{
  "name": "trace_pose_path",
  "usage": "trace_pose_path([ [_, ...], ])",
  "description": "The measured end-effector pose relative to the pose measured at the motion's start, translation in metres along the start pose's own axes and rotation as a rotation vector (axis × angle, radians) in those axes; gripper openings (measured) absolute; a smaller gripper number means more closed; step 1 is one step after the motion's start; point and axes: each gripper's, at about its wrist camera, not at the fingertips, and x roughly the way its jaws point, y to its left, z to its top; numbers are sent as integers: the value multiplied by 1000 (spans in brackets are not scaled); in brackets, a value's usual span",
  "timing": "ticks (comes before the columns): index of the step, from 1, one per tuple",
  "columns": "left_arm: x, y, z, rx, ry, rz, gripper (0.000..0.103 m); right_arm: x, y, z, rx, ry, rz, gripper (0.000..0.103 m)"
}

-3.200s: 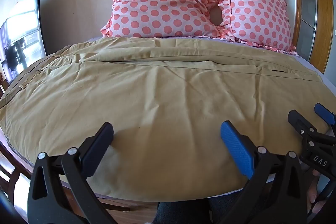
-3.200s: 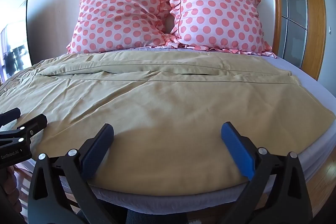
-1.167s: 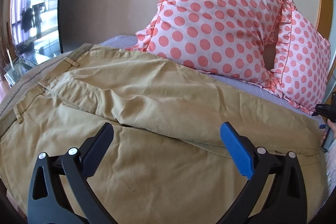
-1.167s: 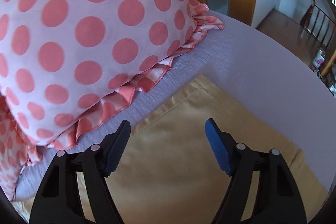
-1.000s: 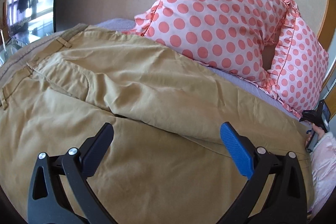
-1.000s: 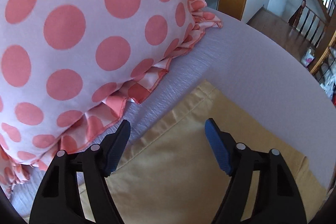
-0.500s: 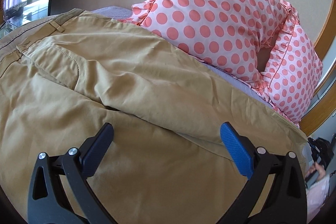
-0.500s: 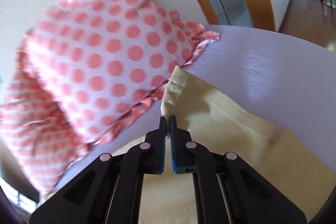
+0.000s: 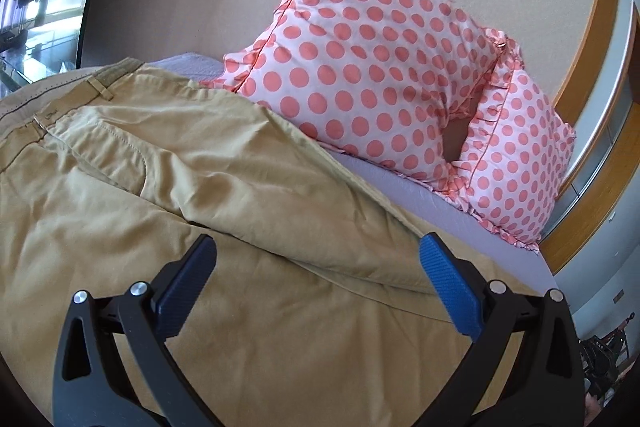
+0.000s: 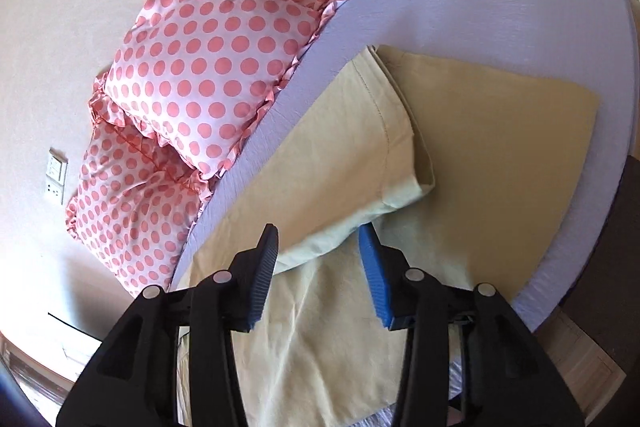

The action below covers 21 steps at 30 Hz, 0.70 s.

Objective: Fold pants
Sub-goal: 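Fold the hem over the other leg with right tool while left grasps trouser side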

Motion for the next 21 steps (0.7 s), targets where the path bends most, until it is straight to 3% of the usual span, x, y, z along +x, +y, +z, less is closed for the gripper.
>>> trace_pose_path([
  [3,-8,-5,4,18,-3,-3,101,7,0,3,5,2,-3,47],
  [5,-6,-6,8,21,18,15,101,15,-1,7,4,-9,3,42],
  [7,-4,-5,11,11,26,12,101,28,-4,15,-3,-3,19,4],
  [9,-3,1,17,-9,35,24,101,24,-14,18,21,-7,105,4],
  [11,1,8,25,-40,56,-13,101,-4,-17,19,-21,-104,184,3],
  [14,15,21,41,-100,98,-18,101,-37,-25,15,-73,-209,170,2],
  [17,40,28,59,-139,157,14,101,-43,-39,14,-46,-205,180,2],
  [21,79,31,79,-128,199,147,101,-43,-50,9,-32,-204,180,2],
])
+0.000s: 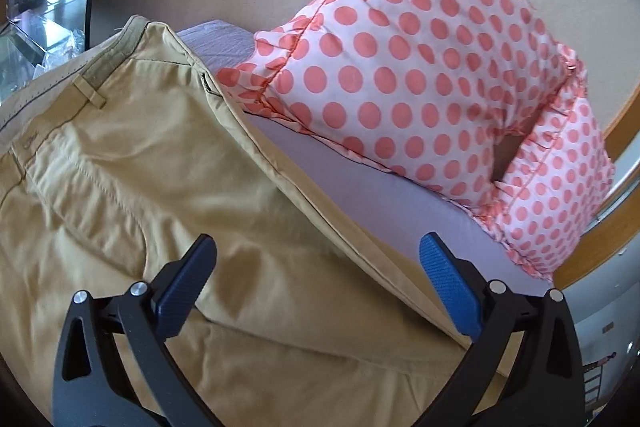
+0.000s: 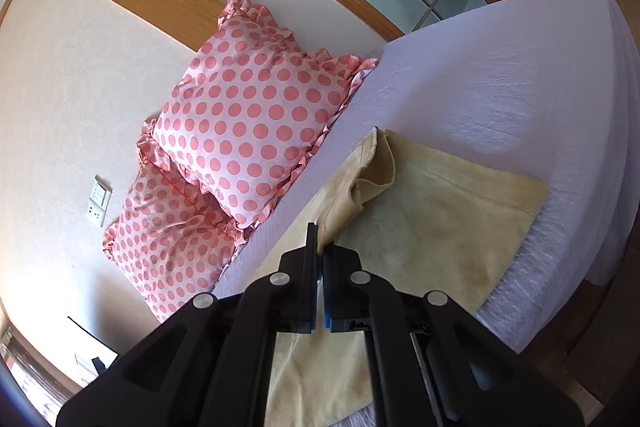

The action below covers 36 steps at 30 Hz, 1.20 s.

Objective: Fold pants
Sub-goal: 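Fold the hem over the other leg with right tool while left grasps trouser side, then lay the folded leg down and open both tools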

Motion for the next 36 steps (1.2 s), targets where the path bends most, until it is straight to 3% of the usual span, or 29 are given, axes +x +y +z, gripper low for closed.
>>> trace_pose_path([
  [4,40,2,27,-20,50,101,99,3,-2,-2,17,1,8,2],
  [7,65,7,46,-29,70,181,80,5,-4,-3,25,3,7,2],
  [9,77,18,52,-59,107,175,14,7,-6,-2,34,3,10,2],
  [10,75,24,51,-84,116,151,6,7,-5,-1,36,1,14,2],
  [12,52,33,43,-106,70,101,6,5,-2,3,29,-12,20,2],
  [15,-16,34,14,-30,-34,46,5,-6,3,11,9,-57,17,2],
  [18,-89,51,-36,-3,-118,-5,6,-17,0,17,1,-88,-17,2],
  [21,-132,81,-94,-41,-126,-29,6,-21,-11,18,15,-89,-60,2],
  [27,-148,117,-173,-106,-115,-12,6,-19,-26,12,14,-68,-151,2],
  [34,-149,124,-190,-84,-129,-21,10,-26,-30,6,-21,-65,-236,2],
  [35,-150,126,-192,-86,-131,-29,10,-29,-29,5,-31,-70,-254,5],
  [36,-150,127,-193,-88,-133,-41,11,-33,-28,4,-36,-85,-278,14],
])
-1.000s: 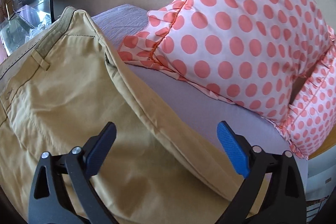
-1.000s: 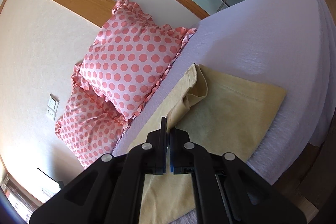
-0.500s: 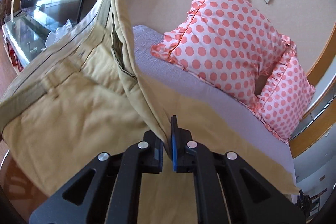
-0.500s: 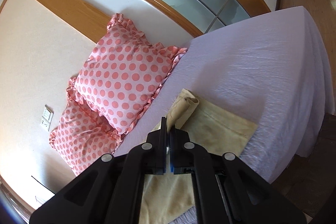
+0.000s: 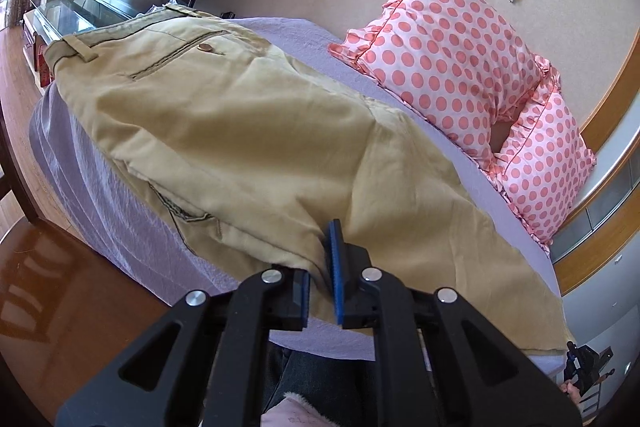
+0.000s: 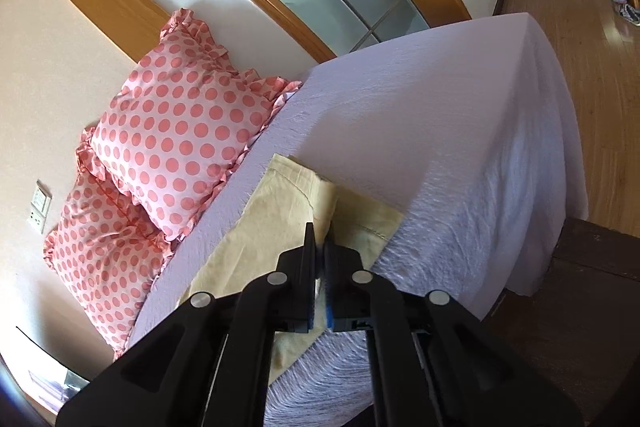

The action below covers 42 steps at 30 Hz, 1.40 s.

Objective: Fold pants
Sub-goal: 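Lay the folded leg down and open both tools, then grasp the trouser waistband with the left tool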

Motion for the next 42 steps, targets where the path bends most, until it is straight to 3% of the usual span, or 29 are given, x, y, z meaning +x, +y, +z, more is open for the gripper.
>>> trace_pose_path([
  [1,-1,1,-2,-2,-2,-11,12,-4,-1,0,-4,-19,-31,34],
  [3,-3,3,-5,1,-12,-34,18,-11,-3,1,-8,-58,-54,61],
  [5,-6,3,-9,14,-24,-37,28,-12,-6,0,-17,-74,-73,60],
  [6,-8,4,-11,18,-32,-34,36,-10,-7,-1,-21,-69,-76,60],
  [8,-12,9,-15,10,-40,-53,38,-9,-5,-4,-42,-75,-76,60],
  [11,-17,21,-22,-12,-42,-86,40,-4,4,-15,-83,-40,-50,46],
  [12,-19,24,-25,-17,-43,-89,42,-4,8,-19,-106,-41,-51,36],
  [13,-20,27,-27,-21,-44,-93,44,0,11,-24,-125,-18,-40,19],
  [15,-23,33,-30,-34,-53,-99,47,7,16,-31,-144,8,-5,8],
  [20,-29,41,-33,-55,-87,-121,55,8,68,-30,-214,-16,140,6],
  [23,-31,43,-35,-63,-100,-141,62,7,143,-49,-335,27,345,6],
  [28,-30,38,-39,-51,-92,-172,73,10,262,-145,-602,271,679,6],
  [30,-28,36,-40,-48,-83,-181,81,16,295,-206,-761,442,747,7],
  [32,-26,34,-40,-39,-72,-209,83,18,309,-266,-966,589,723,9],
  [33,-25,32,-40,-33,-69,-219,84,15,308,-285,-1029,617,715,14],
  [35,-21,28,-40,-11,-59,-239,86,8,300,-303,-1080,636,725,34],
  [37,-15,21,-39,15,-42,-251,88,3,292,-295,-1053,618,748,64],
  [42,5,7,-36,44,-16,-248,88,0,287,-258,-949,555,757,76],
])
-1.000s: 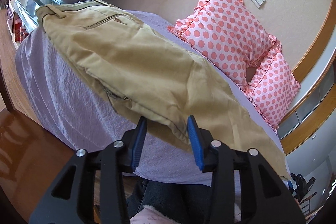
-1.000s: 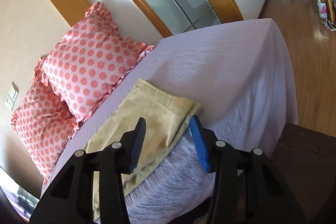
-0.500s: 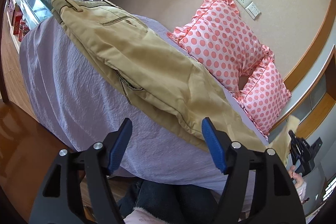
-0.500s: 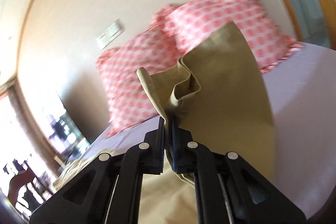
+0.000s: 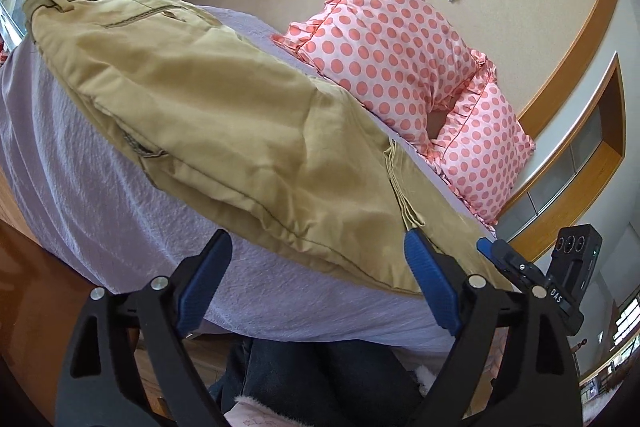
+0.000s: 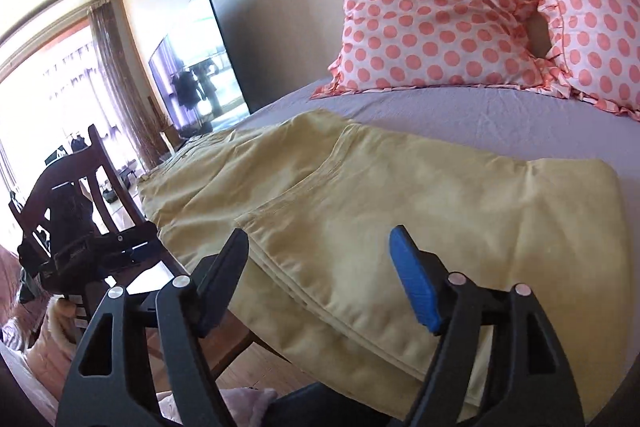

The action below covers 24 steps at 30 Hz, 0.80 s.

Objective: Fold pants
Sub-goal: 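Grasp the trouser waistband with the left tool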

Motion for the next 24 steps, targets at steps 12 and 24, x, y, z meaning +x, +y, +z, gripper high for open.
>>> trace_pose_path([
  [12,2,7,26,-78,14,128,87,10,-12,-13,76,31,8,78],
  [24,-22,17,47,-124,-102,133,85,5,-14,-16,88,15,26,81],
])
